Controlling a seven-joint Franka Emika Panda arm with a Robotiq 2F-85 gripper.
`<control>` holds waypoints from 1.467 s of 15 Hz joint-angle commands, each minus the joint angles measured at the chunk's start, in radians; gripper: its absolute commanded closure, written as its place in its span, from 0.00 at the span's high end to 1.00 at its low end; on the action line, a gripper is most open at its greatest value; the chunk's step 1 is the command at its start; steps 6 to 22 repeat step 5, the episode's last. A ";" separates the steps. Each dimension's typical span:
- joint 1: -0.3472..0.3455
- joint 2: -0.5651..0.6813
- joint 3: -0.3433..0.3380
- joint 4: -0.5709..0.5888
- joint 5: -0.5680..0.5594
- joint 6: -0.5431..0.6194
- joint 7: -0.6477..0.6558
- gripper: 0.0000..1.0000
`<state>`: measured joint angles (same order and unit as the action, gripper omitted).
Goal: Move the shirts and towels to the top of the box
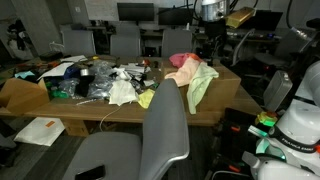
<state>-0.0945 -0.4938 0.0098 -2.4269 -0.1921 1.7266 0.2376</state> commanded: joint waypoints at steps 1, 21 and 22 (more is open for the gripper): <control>0.008 -0.010 -0.001 -0.010 0.000 0.026 -0.028 1.00; 0.018 -0.043 -0.001 -0.042 0.000 0.062 -0.064 1.00; 0.018 -0.043 -0.001 -0.042 0.000 0.062 -0.064 1.00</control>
